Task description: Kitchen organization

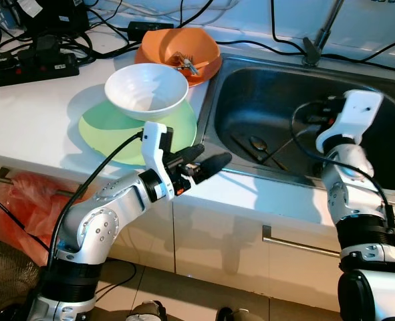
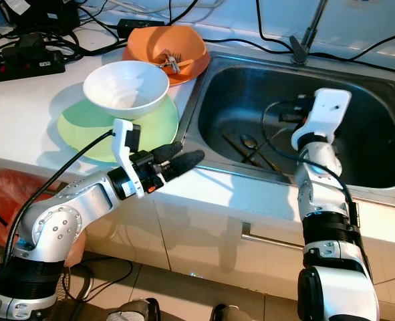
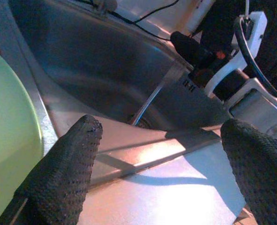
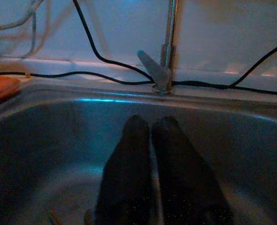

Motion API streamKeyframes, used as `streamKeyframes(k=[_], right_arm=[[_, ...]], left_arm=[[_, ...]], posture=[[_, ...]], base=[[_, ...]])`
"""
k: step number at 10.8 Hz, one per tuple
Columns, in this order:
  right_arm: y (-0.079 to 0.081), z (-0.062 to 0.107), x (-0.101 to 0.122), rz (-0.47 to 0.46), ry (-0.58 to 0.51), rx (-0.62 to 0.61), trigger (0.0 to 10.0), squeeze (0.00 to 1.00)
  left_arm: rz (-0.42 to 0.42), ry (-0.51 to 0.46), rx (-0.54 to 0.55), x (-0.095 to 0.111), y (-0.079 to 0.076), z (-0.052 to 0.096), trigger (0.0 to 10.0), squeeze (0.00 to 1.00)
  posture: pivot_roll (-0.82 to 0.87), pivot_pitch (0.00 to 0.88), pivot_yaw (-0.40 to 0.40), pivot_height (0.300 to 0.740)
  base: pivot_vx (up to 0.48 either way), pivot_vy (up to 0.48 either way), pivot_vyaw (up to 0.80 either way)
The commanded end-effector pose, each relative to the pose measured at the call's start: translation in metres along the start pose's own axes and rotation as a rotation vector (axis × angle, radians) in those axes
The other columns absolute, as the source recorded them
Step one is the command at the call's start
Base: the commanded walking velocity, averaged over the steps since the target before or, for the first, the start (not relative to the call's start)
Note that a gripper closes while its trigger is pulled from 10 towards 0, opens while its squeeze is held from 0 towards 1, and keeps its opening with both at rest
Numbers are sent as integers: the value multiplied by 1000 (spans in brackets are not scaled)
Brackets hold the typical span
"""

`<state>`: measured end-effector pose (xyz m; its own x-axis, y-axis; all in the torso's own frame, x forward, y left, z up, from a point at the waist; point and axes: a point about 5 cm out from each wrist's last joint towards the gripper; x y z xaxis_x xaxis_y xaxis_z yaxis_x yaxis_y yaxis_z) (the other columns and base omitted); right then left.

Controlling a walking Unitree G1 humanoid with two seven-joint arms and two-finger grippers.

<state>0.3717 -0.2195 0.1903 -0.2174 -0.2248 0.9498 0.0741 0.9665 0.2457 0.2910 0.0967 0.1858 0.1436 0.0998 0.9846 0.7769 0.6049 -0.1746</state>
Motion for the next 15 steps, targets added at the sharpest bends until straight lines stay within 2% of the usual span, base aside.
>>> streamKeyframes(k=[1,5,6,8,9,11,12,13,14,15], right_arm=[[2,-4,7,13,-25,18,10000,1000],[3,-3,1,9,-17,40,10000,1000],[4,-2,0,-14,-19,44,10000,1000],[8,1,1,-96,-30,82,10000,1000],[11,1,1,-138,-24,94,10000,1000],[20,3,1,-148,-3,134,10000,1000],[30,6,0,-183,18,203,10000,1000],[35,10,-1,-195,28,242,10000,949],[43,15,-1,-197,32,297,10000,0],[48,20,0,-201,40,339,10000,0]], left_arm=[[-27,20,-5,-1,-2,0,10000,1000],[-68,18,4,-1,-1,0,10000,1000],[-127,-1,44,4,2,-1,10000,1000],[-246,-105,180,30,11,-3,10000,1000],[-270,-147,213,40,13,-3,10000,1000],[-316,-198,304,50,20,-3,10000,1000],[-353,-245,424,62,32,2,10000,1000],[-363,-243,524,66,47,8,10000,953],[-371,-212,634,67,65,16,10000,0],[-383,-211,679,72,73,20,10000,0]], posture=[[106,127,-42,740],[103,129,-44,740],[101,129,-42,740],[100,131,-44,740],[99,129,-49,740],[98,127,-50,740],[97,125,-50,740],[97,124,-50,740],[96,122,-47,740],[96,121,-45,740]], base=[[0,0,0],[0,0,0],[0,0,0],[0,0,0],[0,0,0],[0,0,0],[0,0,0],[0,0,0],[0,0,0],[0,0,0]])
Point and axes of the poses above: a point about 5 cm out from each wrist's last joint towards the gripper, its own z axis pointing back from the gripper into the wrist, its own x axis along the axis of the wrist's last joint, y = z × x, and after that the axes turned 13 degrees about -z, right-handed
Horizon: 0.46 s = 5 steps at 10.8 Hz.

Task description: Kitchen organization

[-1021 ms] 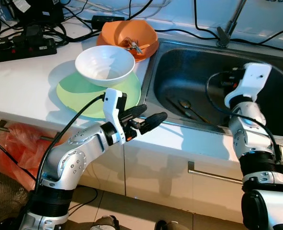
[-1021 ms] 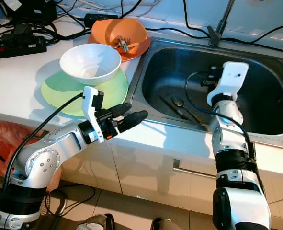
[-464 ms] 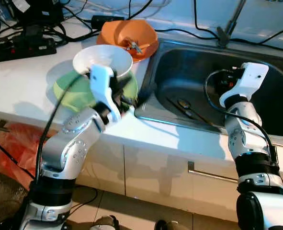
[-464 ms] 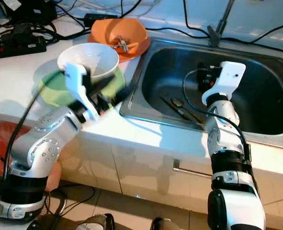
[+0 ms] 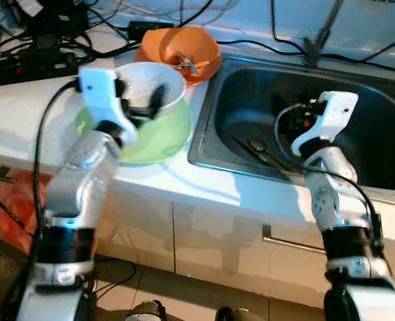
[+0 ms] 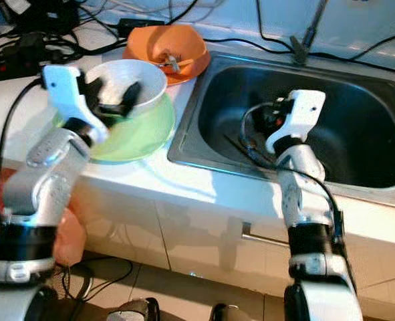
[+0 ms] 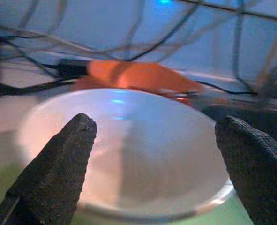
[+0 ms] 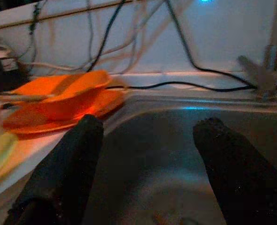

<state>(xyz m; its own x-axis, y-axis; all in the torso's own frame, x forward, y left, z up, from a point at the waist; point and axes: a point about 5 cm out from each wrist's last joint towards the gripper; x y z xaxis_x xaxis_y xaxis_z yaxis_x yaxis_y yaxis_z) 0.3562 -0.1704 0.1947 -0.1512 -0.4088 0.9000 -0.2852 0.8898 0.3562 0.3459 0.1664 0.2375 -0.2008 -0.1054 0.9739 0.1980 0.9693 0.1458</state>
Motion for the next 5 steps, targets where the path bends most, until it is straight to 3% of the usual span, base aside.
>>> streamKeyframes(k=[1,3,5], right_arm=[[6,2,2,-2,5,42,10000,0],[11,7,-2,3,24,63,10000,0],[12,10,-3,0,33,69,10000,0]], left_arm=[[-16,-8,39,6,5,-4,10000,0],[42,56,170,0,25,-8,10000,0],[85,100,209,-1,33,-13,10000,0]], posture=[[96,121,-45,740],[94,123,-36,740],[96,126,-32,740]], base=[[0,0,0],[0,0,0],[0,0,0]])
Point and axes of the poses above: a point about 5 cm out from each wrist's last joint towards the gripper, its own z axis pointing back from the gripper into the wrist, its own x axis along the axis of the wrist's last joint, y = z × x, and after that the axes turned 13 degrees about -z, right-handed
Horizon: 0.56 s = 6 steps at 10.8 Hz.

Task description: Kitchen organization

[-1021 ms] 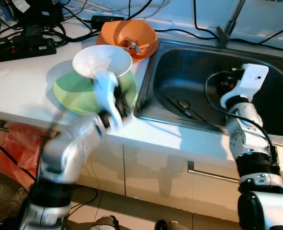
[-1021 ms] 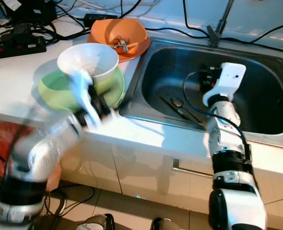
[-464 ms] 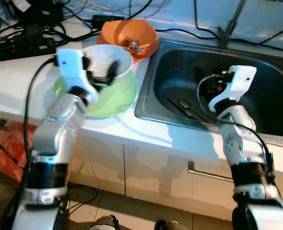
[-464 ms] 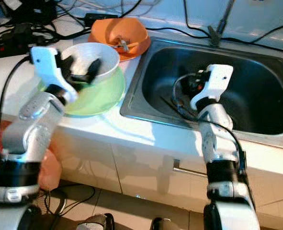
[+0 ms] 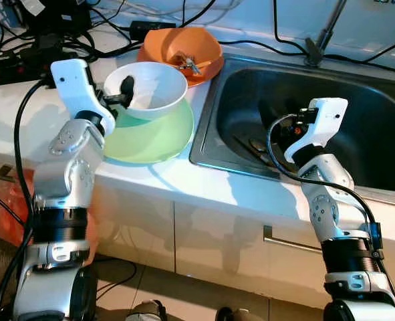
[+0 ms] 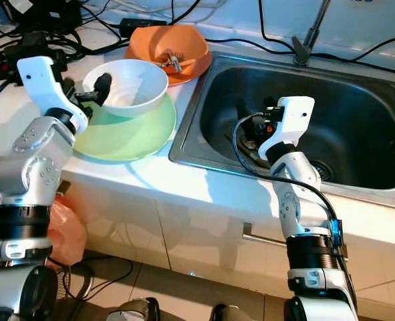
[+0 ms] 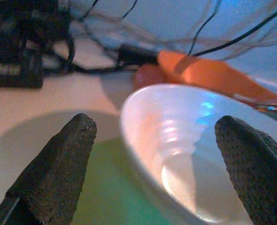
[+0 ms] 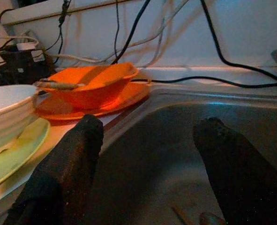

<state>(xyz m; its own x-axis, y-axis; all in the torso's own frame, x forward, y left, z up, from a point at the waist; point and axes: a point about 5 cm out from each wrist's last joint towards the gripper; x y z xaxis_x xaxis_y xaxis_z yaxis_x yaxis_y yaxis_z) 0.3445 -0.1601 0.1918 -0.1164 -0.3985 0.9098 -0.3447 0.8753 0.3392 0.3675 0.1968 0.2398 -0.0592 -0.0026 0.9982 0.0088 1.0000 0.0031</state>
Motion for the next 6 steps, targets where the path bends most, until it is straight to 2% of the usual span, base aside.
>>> streamKeyframes(k=[1,6], right_arm=[[3,1,2,1,1,14,10000,0],[6,2,3,3,-3,15,10000,0]], left_arm=[[60,37,5,4,-1,-4,10000,0],[238,219,-93,12,-15,-14,10000,0]], posture=[[95,126,-28,740],[101,129,-16,740]], base=[[0,0,0],[0,0,0]])
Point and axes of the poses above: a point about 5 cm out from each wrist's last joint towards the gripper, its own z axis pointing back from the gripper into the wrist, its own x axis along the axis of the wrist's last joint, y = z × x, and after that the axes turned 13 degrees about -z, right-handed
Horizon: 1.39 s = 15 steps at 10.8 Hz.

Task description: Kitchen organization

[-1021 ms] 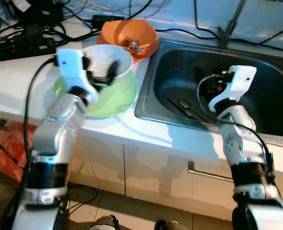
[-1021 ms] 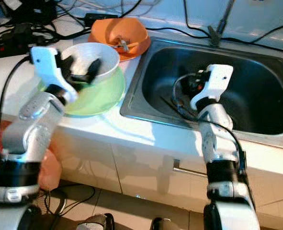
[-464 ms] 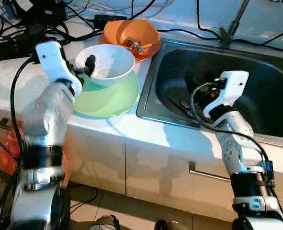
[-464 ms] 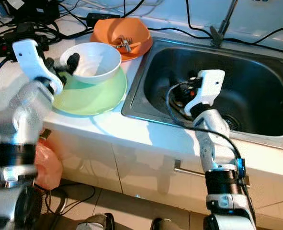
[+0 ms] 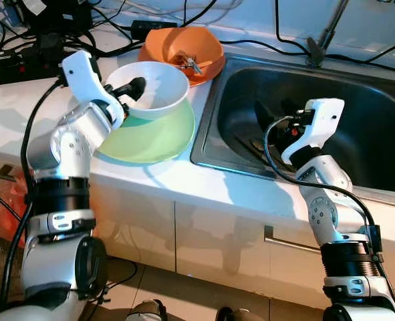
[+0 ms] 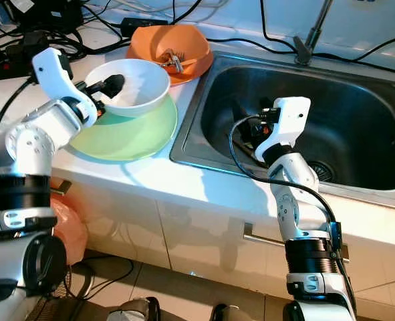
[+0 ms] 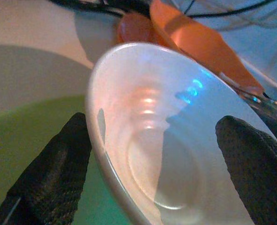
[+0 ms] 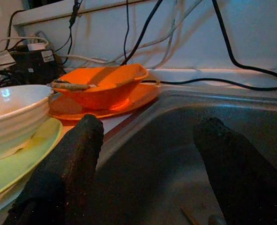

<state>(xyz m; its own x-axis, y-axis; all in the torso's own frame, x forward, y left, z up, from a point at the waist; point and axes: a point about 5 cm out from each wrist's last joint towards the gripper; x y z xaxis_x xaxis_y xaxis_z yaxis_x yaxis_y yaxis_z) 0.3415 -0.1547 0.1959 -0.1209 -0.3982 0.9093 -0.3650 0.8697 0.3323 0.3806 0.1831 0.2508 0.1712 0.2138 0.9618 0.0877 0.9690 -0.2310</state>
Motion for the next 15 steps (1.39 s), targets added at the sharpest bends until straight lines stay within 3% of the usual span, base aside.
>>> streamKeyframes(k=[1,2,3,15], right_arm=[[0,2,2,2,-1,-6,10000,0],[0,2,2,4,-3,-5,10000,0],[0,2,2,5,-4,-6,10000,0],[-6,1,4,-8,-8,-42,10000,0]], left_arm=[[27,32,-7,1,-1,-1,10000,0],[31,48,1,2,1,-1,2078,0],[34,55,12,2,4,-1,0,0],[94,91,121,-6,23,7,0,0]], posture=[[100,130,-13,740],[100,130,-12,740],[101,131,-12,740],[103,127,-15,740]], base=[[0,0,0],[0,0,0],[0,0,0],[0,0,0]])
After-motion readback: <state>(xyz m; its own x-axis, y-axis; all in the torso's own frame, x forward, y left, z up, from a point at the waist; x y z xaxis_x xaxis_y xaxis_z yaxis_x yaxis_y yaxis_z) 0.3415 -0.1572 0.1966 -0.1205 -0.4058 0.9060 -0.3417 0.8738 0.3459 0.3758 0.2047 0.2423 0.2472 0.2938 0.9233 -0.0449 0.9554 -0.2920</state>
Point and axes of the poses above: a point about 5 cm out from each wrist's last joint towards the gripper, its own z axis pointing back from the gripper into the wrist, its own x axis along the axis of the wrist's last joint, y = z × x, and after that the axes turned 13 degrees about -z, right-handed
